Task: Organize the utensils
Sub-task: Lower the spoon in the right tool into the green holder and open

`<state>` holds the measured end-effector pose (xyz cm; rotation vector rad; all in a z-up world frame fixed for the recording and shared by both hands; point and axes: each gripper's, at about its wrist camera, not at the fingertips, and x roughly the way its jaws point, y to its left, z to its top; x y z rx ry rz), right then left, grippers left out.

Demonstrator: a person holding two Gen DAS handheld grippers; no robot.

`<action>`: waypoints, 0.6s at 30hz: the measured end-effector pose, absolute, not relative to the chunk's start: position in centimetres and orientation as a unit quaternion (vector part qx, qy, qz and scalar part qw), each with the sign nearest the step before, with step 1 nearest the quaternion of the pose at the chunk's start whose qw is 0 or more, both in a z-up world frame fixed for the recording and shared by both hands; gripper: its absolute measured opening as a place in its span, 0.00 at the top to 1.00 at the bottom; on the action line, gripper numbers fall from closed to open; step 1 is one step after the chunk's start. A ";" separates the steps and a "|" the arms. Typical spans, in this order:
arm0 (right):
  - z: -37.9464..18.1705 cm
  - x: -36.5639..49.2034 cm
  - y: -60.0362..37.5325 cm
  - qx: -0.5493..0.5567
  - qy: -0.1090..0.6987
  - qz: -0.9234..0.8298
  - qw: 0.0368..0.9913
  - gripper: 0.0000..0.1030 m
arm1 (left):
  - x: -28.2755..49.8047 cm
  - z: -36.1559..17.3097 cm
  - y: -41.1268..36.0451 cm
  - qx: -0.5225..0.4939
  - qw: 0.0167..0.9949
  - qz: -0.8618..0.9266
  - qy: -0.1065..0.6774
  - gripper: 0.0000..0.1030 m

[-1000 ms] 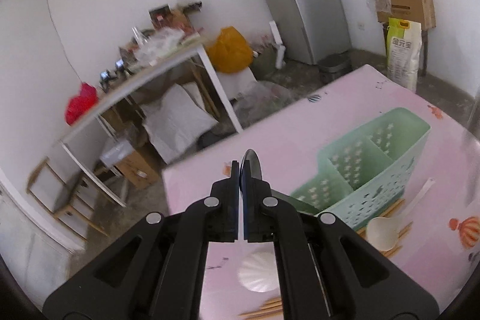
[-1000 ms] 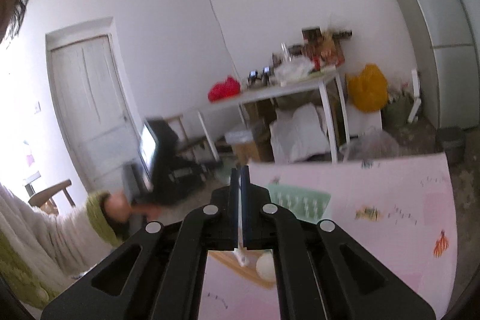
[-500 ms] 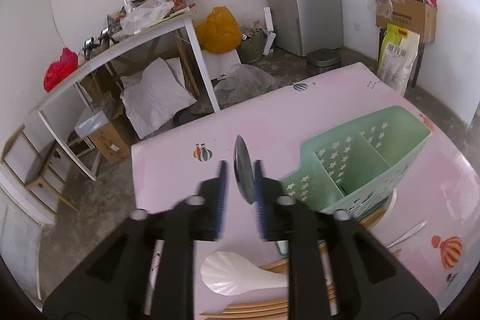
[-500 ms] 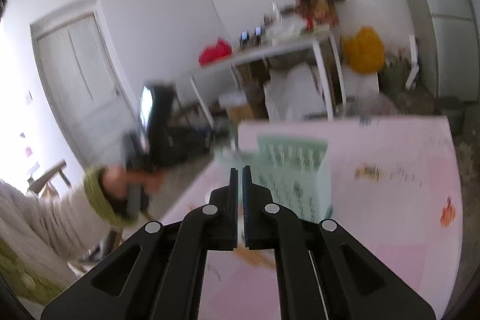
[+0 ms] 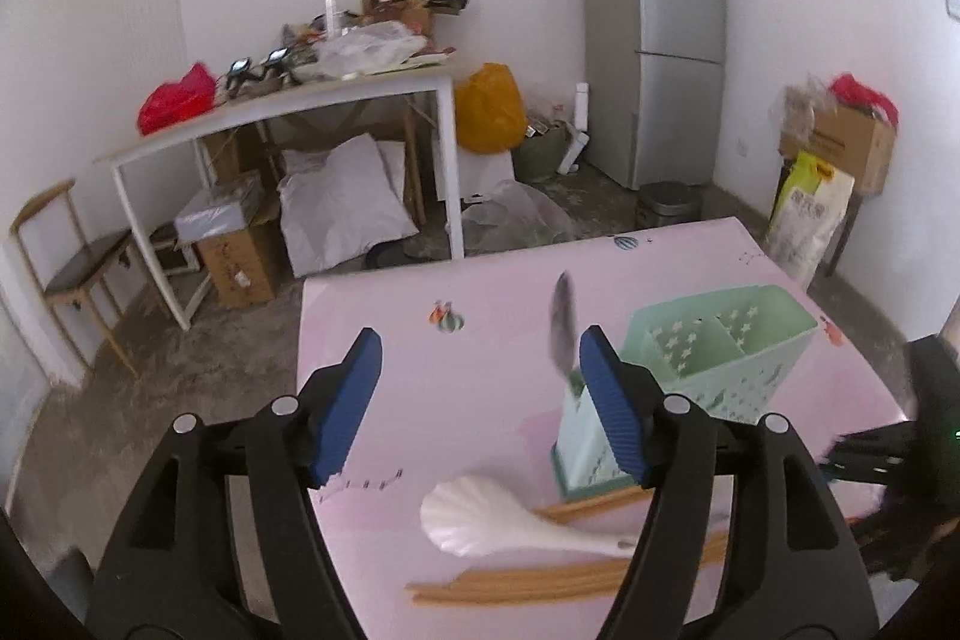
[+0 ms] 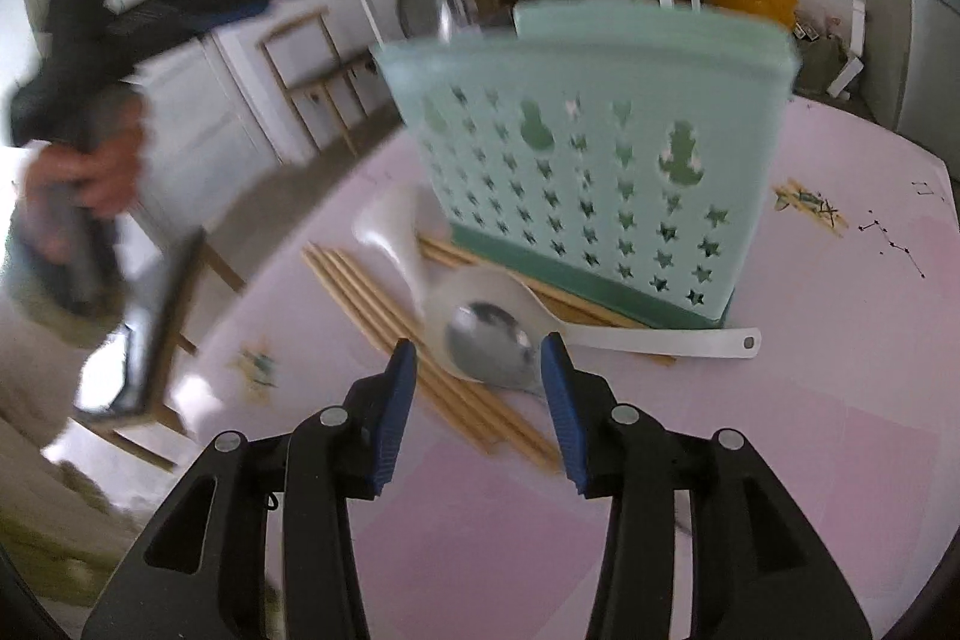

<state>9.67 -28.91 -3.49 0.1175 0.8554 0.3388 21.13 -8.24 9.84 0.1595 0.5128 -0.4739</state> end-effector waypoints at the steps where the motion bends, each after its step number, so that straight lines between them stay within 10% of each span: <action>1: -4.1 10.2 -28.7 0.046 0.420 0.160 0.892 0.59 | 20.6 9.6 -7.1 0.069 0.937 -0.229 0.256 0.37; 12: -7.4 12.7 -26.6 -0.011 0.496 0.167 0.852 0.60 | 17.8 4.8 -1.0 0.032 0.926 -0.202 0.318 0.37; 18: -6.9 13.1 -24.8 -0.033 0.515 0.168 0.840 0.80 | 16.8 3.3 0.0 0.026 0.920 -0.204 0.333 0.37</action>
